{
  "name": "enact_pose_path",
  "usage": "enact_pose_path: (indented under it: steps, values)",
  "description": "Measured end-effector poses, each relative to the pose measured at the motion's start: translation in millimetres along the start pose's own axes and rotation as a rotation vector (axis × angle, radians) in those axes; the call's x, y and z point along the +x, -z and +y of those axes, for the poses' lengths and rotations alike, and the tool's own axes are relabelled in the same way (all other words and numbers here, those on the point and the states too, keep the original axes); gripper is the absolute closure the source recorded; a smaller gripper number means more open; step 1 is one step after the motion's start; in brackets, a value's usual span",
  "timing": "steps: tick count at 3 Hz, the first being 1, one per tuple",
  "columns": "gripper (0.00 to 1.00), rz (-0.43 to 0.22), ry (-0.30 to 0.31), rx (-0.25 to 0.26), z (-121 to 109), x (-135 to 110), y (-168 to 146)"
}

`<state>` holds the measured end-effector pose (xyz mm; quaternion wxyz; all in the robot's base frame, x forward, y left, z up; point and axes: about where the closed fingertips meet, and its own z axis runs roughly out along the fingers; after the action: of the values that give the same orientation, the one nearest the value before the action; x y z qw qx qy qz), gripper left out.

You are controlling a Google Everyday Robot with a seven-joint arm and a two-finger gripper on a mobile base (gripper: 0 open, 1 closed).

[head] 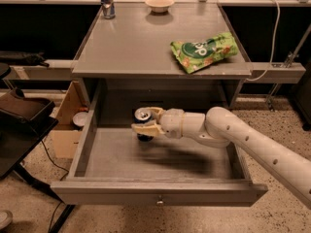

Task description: Place pepsi can into top drawer

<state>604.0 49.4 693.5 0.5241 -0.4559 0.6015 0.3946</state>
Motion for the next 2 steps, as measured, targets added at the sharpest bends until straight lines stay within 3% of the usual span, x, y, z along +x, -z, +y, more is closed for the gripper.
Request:
enact_pose_path:
  steps: [1, 2]
  values:
    - [0.06, 0.000, 0.000, 0.000, 0.0, 0.0, 0.0]
    - [0.00, 0.000, 0.000, 0.000, 0.1, 0.0, -0.1]
